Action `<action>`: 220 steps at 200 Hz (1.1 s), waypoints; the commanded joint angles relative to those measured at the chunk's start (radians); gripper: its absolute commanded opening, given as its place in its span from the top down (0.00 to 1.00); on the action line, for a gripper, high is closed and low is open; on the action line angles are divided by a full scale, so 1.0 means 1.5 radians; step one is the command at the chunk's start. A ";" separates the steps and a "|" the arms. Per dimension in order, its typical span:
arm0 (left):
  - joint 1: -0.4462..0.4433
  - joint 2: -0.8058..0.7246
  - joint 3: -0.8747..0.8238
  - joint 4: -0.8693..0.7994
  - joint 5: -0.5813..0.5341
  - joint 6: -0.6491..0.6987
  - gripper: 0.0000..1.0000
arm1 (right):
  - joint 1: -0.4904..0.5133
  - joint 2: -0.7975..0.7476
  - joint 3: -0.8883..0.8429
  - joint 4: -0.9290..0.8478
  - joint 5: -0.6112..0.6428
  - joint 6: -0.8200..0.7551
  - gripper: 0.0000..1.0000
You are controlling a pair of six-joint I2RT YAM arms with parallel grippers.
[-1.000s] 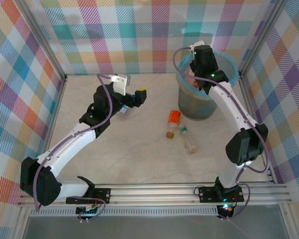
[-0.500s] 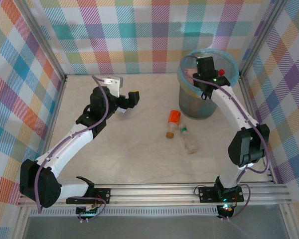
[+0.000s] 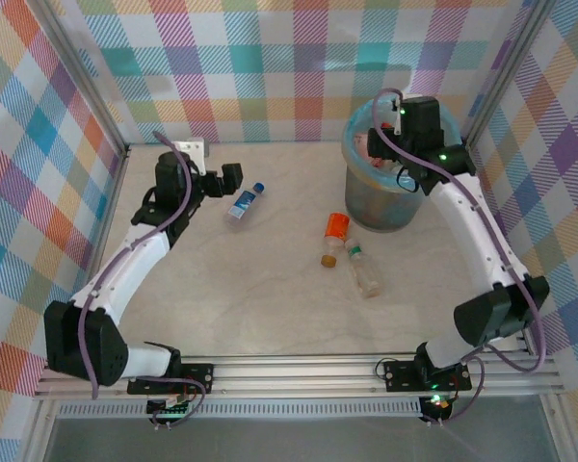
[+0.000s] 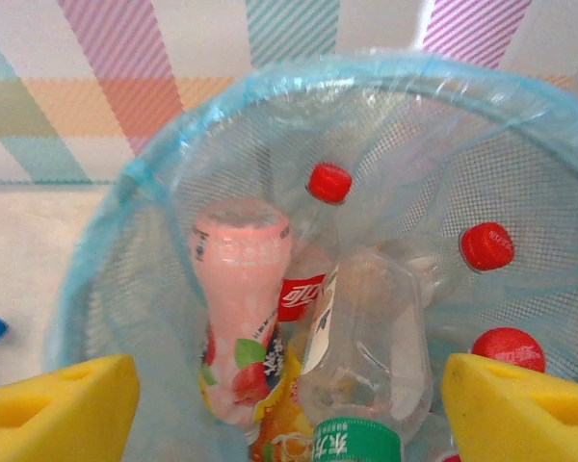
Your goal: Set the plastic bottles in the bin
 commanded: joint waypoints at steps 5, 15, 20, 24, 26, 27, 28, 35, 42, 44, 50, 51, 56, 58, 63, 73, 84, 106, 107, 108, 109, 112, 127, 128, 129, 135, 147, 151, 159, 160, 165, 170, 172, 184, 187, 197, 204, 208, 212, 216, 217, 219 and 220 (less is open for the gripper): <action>0.037 0.074 0.061 -0.087 0.067 -0.004 0.00 | 0.015 -0.041 0.020 -0.019 -0.051 0.024 0.18; 0.047 0.100 0.079 -0.110 0.076 0.006 0.00 | 0.024 -0.055 0.014 -0.016 -0.067 0.024 0.18; 0.050 0.110 0.086 -0.119 0.077 0.012 0.00 | 0.030 -0.060 0.014 -0.016 -0.072 0.025 0.18; 0.052 0.118 0.090 -0.125 0.075 0.016 0.00 | 0.036 -0.064 0.014 -0.016 -0.075 0.025 0.18; 0.053 0.121 0.091 -0.128 0.073 0.018 0.00 | 0.039 -0.066 0.014 -0.016 -0.077 0.025 0.18; 0.054 0.123 0.092 -0.128 0.072 0.018 0.00 | 0.040 -0.067 0.014 -0.016 -0.078 0.025 0.18; 0.054 0.124 0.092 -0.129 0.072 0.020 0.00 | 0.042 -0.067 0.015 -0.016 -0.079 0.025 0.18; 0.058 0.135 0.096 -0.132 0.073 0.026 0.00 | 0.055 -0.073 0.017 -0.017 -0.087 0.023 0.19; 0.061 0.146 0.100 -0.136 0.086 0.032 0.00 | 0.070 -0.073 0.022 -0.020 -0.091 0.017 0.19; 0.062 0.151 0.104 -0.138 0.089 0.035 0.00 | 0.076 -0.073 0.025 -0.022 -0.091 0.016 0.19; 0.063 0.166 0.114 -0.158 0.095 0.044 0.00 | 0.091 -0.073 0.030 -0.028 -0.090 0.011 0.19; 0.063 0.169 0.116 -0.162 0.096 0.045 0.00 | 0.094 -0.073 0.031 -0.028 -0.090 0.010 0.19; 0.062 0.184 0.128 -0.177 0.097 0.050 0.00 | 0.106 -0.072 0.034 -0.033 -0.090 0.007 0.19; 0.063 0.190 0.132 -0.182 0.099 0.052 0.00 | 0.110 -0.073 0.034 -0.034 -0.090 0.006 0.19; 0.062 0.205 0.143 -0.193 0.105 0.057 0.00 | 0.120 -0.073 0.034 -0.036 -0.091 0.006 0.19; 0.063 0.234 0.166 -0.215 0.121 0.064 0.00 | 0.139 -0.076 0.028 -0.035 -0.092 0.006 0.20; 0.063 0.261 0.184 -0.230 0.132 0.068 0.01 | 0.155 -0.080 0.019 -0.033 -0.096 0.006 0.20; 0.060 0.310 0.215 -0.263 0.153 0.086 0.03 | 0.171 -0.086 -0.005 -0.025 -0.111 0.015 0.20; 0.060 0.312 0.217 -0.265 0.153 0.087 0.03 | 0.172 -0.086 -0.006 -0.026 -0.112 0.016 0.20; 0.059 0.315 0.219 -0.267 0.153 0.087 0.03 | 0.172 -0.087 -0.007 -0.025 -0.113 0.016 0.20; 0.059 0.317 0.220 -0.269 0.153 0.088 0.03 | 0.173 -0.087 -0.008 -0.024 -0.113 0.017 0.20; 0.058 0.324 0.226 -0.276 0.153 0.090 0.04 | 0.174 -0.087 -0.010 -0.023 -0.117 0.017 0.20; 0.048 0.358 0.254 -0.313 0.146 0.101 0.04 | 0.180 -0.085 -0.017 -0.021 -0.128 0.017 0.20; 0.048 0.359 0.255 -0.315 0.146 0.102 0.04 | 0.180 -0.084 -0.017 -0.021 -0.129 0.016 0.20; 0.047 0.361 0.257 -0.317 0.146 0.104 0.04 | 0.180 -0.084 -0.017 -0.021 -0.129 0.017 0.20; 0.043 0.374 0.265 -0.326 0.146 0.109 0.04 | 0.181 -0.082 -0.016 -0.022 -0.134 0.016 0.20; 0.033 0.394 0.280 -0.342 0.133 0.117 0.04 | 0.181 -0.079 -0.013 -0.026 -0.138 0.013 0.20; 0.030 0.399 0.285 -0.347 0.127 0.121 0.04 | 0.181 -0.079 -0.014 -0.026 -0.139 0.012 0.20; 0.022 0.413 0.293 -0.356 0.118 0.128 0.04 | 0.181 -0.081 -0.019 -0.021 -0.149 0.007 0.20; 0.022 0.414 0.295 -0.357 0.118 0.129 0.04 | 0.181 -0.081 -0.019 -0.021 -0.150 0.006 0.20; 0.017 0.422 0.300 -0.362 0.114 0.132 0.04 | 0.181 -0.081 -0.020 -0.019 -0.155 0.003 0.20; 0.014 0.430 0.306 -0.366 0.107 0.134 0.04 | 0.181 -0.080 -0.021 -0.018 -0.157 -0.002 0.20; 0.013 0.434 0.308 -0.367 0.104 0.134 0.04 | 0.181 -0.079 -0.020 -0.019 -0.156 -0.003 0.20; 0.005 0.449 0.315 -0.370 0.095 0.138 0.04 | 0.181 -0.071 -0.009 -0.028 -0.155 -0.011 0.19; 0.005 0.452 0.316 -0.370 0.094 0.138 0.04 | 0.181 -0.068 -0.004 -0.032 -0.156 -0.014 0.19; 0.002 0.462 0.317 -0.366 0.087 0.137 0.04 | 0.181 -0.055 0.016 -0.051 -0.158 -0.020 0.20; 0.001 0.469 0.316 -0.363 0.088 0.136 0.04 | 0.181 -0.046 0.033 -0.069 -0.160 -0.025 0.19; 0.000 0.474 0.316 -0.362 0.089 0.136 0.05 | 0.181 -0.042 0.042 -0.078 -0.159 -0.026 0.20; 0.000 0.479 0.317 -0.362 0.090 0.136 0.06 | 0.181 -0.038 0.050 -0.086 -0.160 -0.028 0.19; -0.001 0.483 0.319 -0.363 0.092 0.136 0.07 | 0.181 -0.035 0.055 -0.094 -0.160 -0.030 0.19; -0.001 0.484 0.319 -0.363 0.092 0.136 0.07 | 0.181 -0.034 0.057 -0.095 -0.159 -0.031 0.19; -0.002 0.487 0.319 -0.364 0.092 0.136 0.08 | 0.181 -0.033 0.059 -0.096 -0.159 -0.032 0.19; -0.002 0.488 0.320 -0.364 0.092 0.136 0.08 | 0.181 -0.033 0.060 -0.098 -0.158 -0.032 0.19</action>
